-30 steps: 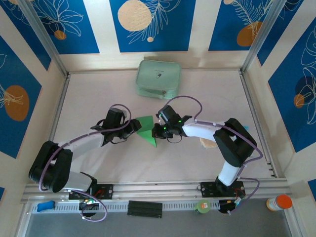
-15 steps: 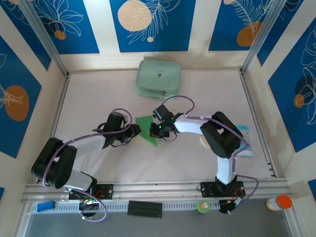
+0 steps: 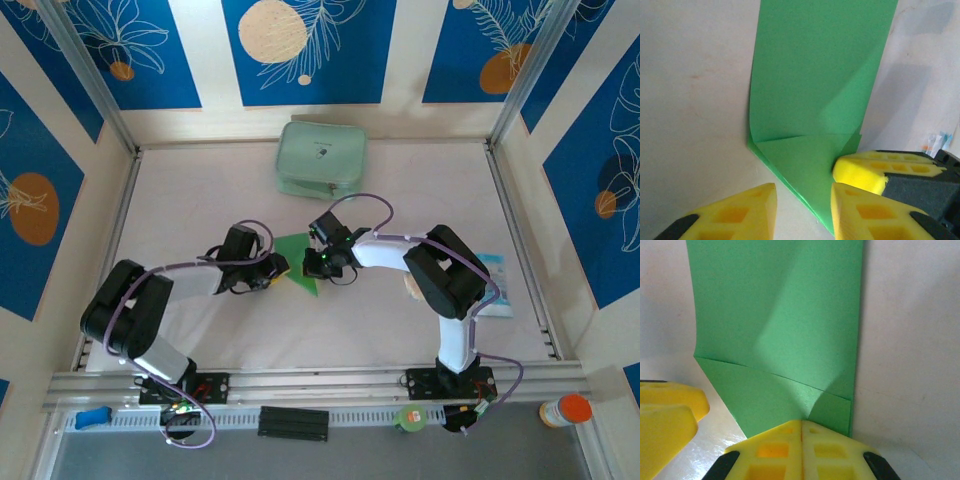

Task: Fold a paper plane with a square sheet of paper (pick it up from the middle)
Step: Third fold the triangle at the center of the table, then fourth fold the wing at the center of the table.

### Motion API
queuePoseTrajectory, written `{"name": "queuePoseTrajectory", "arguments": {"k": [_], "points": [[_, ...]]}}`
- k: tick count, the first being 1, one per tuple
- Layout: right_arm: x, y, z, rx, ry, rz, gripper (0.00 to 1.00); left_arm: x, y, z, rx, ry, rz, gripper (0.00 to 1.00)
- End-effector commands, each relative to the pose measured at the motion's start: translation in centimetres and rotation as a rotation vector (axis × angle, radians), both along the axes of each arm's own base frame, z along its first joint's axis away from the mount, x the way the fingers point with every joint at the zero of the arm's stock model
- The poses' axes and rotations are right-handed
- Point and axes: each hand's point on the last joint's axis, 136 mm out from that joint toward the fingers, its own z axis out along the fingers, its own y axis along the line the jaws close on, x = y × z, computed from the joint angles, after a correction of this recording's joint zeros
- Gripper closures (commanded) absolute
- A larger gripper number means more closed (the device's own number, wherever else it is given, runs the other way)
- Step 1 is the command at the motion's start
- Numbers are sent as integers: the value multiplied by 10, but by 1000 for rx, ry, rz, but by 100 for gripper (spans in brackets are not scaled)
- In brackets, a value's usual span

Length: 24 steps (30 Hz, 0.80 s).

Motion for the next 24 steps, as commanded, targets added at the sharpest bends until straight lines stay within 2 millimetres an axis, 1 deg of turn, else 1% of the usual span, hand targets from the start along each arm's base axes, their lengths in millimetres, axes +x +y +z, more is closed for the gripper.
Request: {"name": "queuePoseTrajectory", "arguments": {"k": [1, 5, 13, 17, 22, 24], "points": [[-13, -17, -23, -73, 73, -19, 94, 10, -1, 0, 12, 7, 19, 68], [-13, -18, -24, -71, 74, -19, 94, 13, 4, -4, 40, 25, 47, 66], [-12, -19, -26, -71, 77, -22, 94, 13, 18, -5, 105, 30, 85, 62], [-12, -20, -26, -72, 78, -22, 94, 15, 12, -3, 81, 27, 68, 62], [-11, -21, -27, -78, 79, -25, 94, 19, 3, -4, 47, 31, 46, 65], [-11, -22, -28, -78, 81, -29, 94, 20, 0, -2, 31, 25, 42, 68]]}}
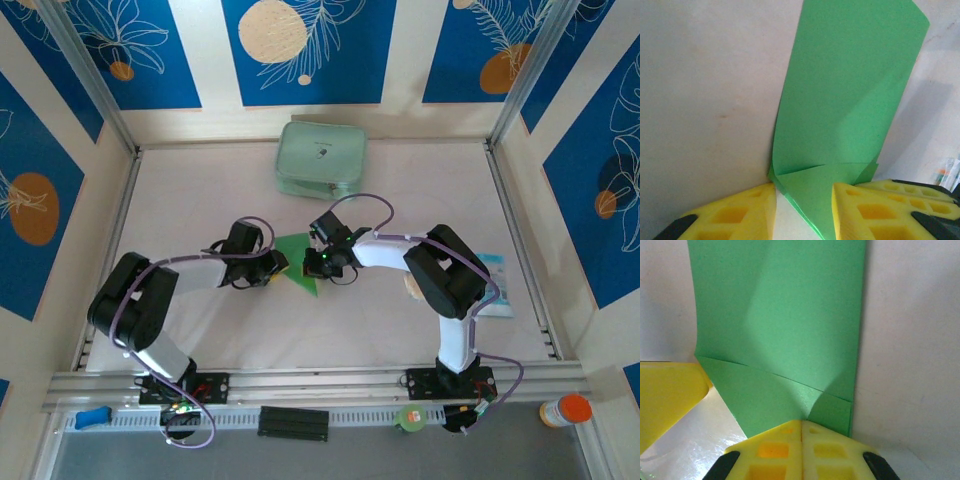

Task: Fold a paper plane with a square sheet of paper (pick it up from the middle)
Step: Fourth fold the wing at the center of the table.

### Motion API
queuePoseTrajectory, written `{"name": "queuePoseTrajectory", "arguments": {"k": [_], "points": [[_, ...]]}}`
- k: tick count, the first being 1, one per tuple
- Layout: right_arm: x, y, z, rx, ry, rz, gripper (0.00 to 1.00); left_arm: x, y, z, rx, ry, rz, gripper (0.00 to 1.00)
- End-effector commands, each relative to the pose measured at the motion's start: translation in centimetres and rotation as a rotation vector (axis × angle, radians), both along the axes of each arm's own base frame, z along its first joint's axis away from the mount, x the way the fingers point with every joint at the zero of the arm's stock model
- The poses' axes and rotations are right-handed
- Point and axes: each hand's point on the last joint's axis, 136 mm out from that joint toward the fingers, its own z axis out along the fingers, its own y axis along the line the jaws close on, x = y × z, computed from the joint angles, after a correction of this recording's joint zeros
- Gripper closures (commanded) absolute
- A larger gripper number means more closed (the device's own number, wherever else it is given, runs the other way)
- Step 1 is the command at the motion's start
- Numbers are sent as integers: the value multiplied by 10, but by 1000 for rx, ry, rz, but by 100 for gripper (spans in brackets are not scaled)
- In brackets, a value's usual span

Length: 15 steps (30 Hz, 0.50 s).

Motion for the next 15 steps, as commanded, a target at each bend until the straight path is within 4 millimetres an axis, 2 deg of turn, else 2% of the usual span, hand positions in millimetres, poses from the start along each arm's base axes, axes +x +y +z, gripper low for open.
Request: {"name": "queuePoseTrajectory", "arguments": {"k": [1, 6, 15], "points": [[-11, -21, -27, -83, 75, -26, 94, 9, -7, 9, -44, -19, -6, 69], [-12, -22, -29, -84, 77, -26, 94, 12, -9, 16, -59, -39, -14, 72], [-12, -23, -31, -85, 81, -25, 95, 10, -7, 13, -48, -35, -13, 72]]}}
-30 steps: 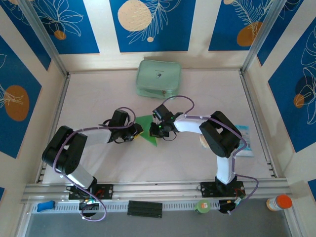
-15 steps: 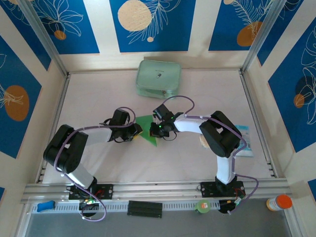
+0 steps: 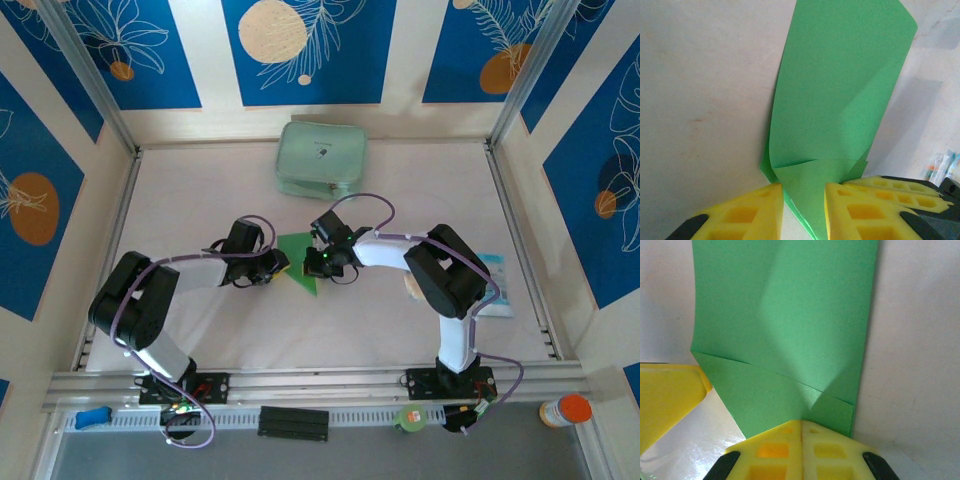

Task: Fold a paper plane with a square sheet of paper (pick it up from the middle)
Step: Fourth fold the wing at the center of the table.

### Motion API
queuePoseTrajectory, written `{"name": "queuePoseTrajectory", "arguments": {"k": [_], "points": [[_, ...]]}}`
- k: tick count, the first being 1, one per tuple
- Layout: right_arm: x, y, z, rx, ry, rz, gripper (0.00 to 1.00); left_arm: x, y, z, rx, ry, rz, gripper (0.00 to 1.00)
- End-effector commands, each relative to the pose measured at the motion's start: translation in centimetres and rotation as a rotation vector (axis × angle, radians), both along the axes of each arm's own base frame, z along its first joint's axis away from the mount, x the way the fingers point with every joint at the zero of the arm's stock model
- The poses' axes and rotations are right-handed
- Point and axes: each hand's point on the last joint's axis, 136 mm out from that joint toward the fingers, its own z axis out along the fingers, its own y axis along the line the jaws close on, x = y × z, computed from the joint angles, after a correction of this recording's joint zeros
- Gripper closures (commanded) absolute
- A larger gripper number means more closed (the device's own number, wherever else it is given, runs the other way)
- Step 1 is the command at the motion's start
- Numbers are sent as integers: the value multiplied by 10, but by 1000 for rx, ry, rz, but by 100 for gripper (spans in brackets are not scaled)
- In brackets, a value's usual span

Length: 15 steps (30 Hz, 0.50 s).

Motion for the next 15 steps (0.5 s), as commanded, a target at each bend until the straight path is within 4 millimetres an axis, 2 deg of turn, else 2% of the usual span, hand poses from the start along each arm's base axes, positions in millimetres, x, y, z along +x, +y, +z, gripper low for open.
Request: {"name": "queuePoseTrajectory", "arguments": {"k": [1, 10, 15], "points": [[-14, -21, -31, -86, 80, -20, 95, 8, -2, 9, -24, -25, -8, 72], [-15, -23, -34, -93, 83, -9, 95, 18, -16, 12, -110, -28, -28, 72], [-17, -26, -37, -106, 85, 4, 96, 18, -14, 5, -95, -11, -31, 73]]}}
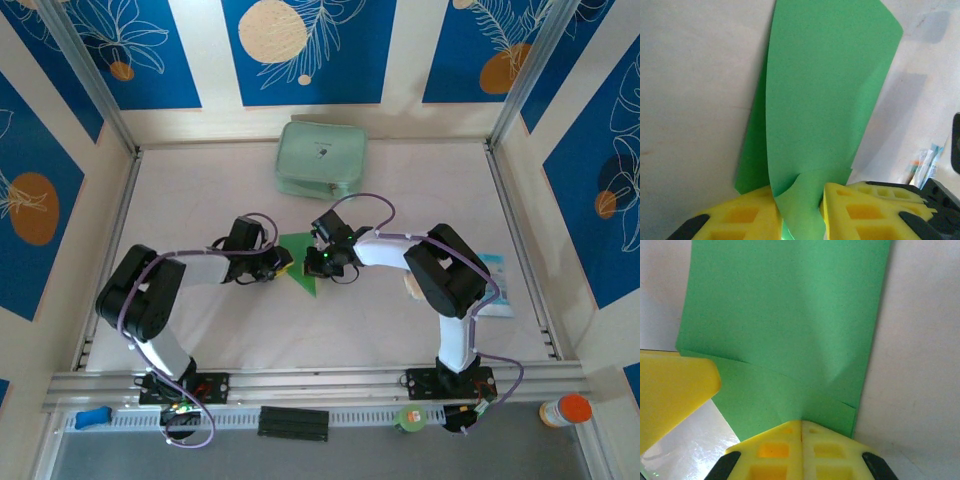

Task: Fold a paper plane with a square sheet of paper (pick it up from the middle)
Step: Fourth fold the wing at the center of the table.

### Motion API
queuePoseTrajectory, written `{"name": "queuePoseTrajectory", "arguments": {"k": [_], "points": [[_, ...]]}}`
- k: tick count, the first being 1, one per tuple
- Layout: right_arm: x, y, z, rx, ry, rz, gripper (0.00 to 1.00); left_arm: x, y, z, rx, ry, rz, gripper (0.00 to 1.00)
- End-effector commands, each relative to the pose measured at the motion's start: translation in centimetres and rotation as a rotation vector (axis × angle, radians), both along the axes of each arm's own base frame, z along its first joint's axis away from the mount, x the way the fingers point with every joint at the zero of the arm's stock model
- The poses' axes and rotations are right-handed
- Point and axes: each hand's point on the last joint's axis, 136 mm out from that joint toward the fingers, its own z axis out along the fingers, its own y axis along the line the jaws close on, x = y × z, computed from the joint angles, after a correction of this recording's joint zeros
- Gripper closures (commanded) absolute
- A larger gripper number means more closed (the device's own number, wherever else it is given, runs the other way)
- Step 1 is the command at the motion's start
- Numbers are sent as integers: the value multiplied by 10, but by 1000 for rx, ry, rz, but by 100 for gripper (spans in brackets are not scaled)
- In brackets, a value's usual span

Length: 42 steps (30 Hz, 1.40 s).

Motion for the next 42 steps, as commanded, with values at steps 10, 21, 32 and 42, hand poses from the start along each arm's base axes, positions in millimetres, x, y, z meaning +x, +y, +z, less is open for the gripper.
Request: {"name": "queuePoseTrajectory", "arguments": {"k": [10, 21, 32, 42], "points": [[-6, -16, -12, -47, -27, 113, 94, 12, 1, 8, -24, -28, -8, 95], [-1, -8, 64, -40, -495, 286, 73, 6, 11, 32, 50, -63, 98, 100], [-19, 12, 48, -273, -804, 431, 61, 2, 5, 39, 74, -51, 120, 98], [-14, 28, 31, -328, -855, 454, 61, 1, 4, 43, 64, -47, 128, 92]]}}
